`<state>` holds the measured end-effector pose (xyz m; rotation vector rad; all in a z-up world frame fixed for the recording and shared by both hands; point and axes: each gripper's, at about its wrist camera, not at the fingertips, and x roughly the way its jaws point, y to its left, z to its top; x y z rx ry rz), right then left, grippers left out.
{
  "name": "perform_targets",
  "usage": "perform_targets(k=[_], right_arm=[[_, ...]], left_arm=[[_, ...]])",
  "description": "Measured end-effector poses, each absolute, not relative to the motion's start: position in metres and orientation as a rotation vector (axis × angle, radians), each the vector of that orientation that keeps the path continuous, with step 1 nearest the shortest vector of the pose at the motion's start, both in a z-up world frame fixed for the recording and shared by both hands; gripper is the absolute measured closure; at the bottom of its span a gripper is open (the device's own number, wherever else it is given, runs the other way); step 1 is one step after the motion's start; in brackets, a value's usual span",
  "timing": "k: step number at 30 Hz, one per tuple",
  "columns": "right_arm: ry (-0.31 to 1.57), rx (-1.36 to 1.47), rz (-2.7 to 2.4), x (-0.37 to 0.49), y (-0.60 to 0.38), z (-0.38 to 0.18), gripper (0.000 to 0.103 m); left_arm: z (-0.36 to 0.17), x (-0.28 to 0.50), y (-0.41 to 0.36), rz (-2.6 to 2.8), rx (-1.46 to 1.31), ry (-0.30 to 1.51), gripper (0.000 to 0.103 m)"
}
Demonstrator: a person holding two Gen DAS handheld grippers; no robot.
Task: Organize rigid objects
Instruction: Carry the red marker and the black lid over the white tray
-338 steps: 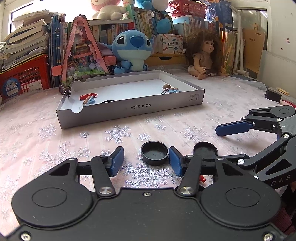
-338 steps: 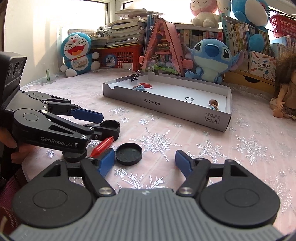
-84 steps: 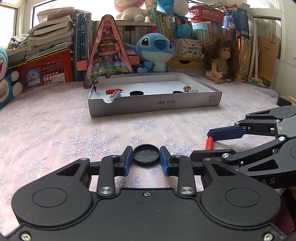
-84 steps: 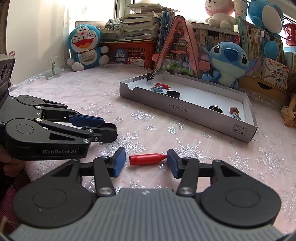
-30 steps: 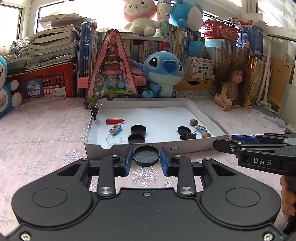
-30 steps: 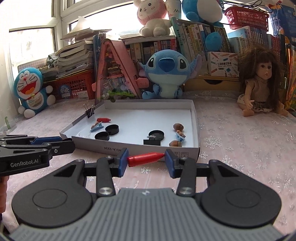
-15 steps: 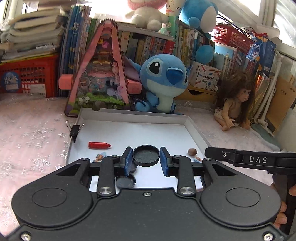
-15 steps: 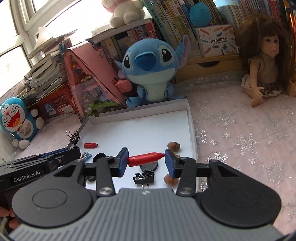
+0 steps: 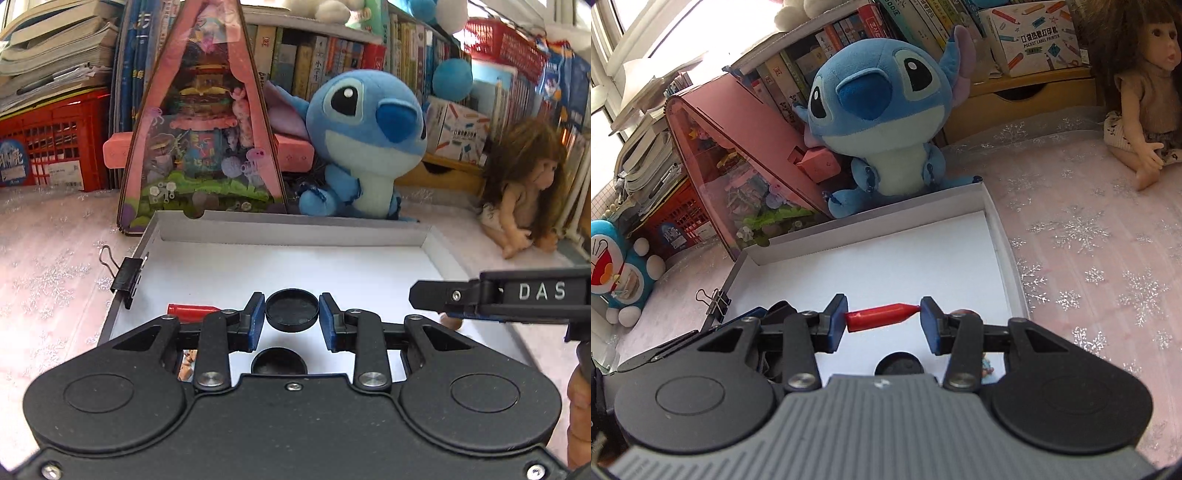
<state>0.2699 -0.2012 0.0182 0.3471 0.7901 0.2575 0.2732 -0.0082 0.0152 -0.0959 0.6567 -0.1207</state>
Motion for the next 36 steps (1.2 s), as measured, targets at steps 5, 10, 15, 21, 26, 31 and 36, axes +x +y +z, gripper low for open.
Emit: perform_targets(k=[5, 10, 15, 21, 26, 31, 36], right_arm=[[0.782, 0.336, 0.251, 0.273, -0.196, 0.007, 0.055], [0.726, 0.263, 0.224, 0.267, -0.190, 0.004, 0.055], [0.626, 0.229, 0.224, 0.257, -0.187, 0.000, 0.055], [0.644, 0.198, 0.204, 0.259, -0.182, -0.007, 0.055], [0.645, 0.191, 0.199, 0.258, -0.181, -0.012, 0.055], [0.644, 0.189, 0.201, 0.258, -0.181, -0.011, 0.055], [0.644, 0.192, 0.200, 0.258, -0.181, -0.011, 0.055]], left_arm=[[0.005, 0.274, -0.011, -0.108, -0.072, 0.648, 0.073], [0.001, 0.273, -0.013, -0.101, -0.062, 0.642, 0.073], [-0.001, 0.275, -0.011, -0.091, -0.072, 0.654, 0.073], [-0.002, 0.277, -0.014, -0.083, -0.050, 0.665, 0.073], [-0.003, 0.277, -0.016, -0.074, -0.038, 0.665, 0.073], [-0.004, 0.278, -0.019, -0.063, -0.013, 0.662, 0.073], [-0.004, 0.278, -0.020, -0.053, -0.003, 0.660, 0.073]])
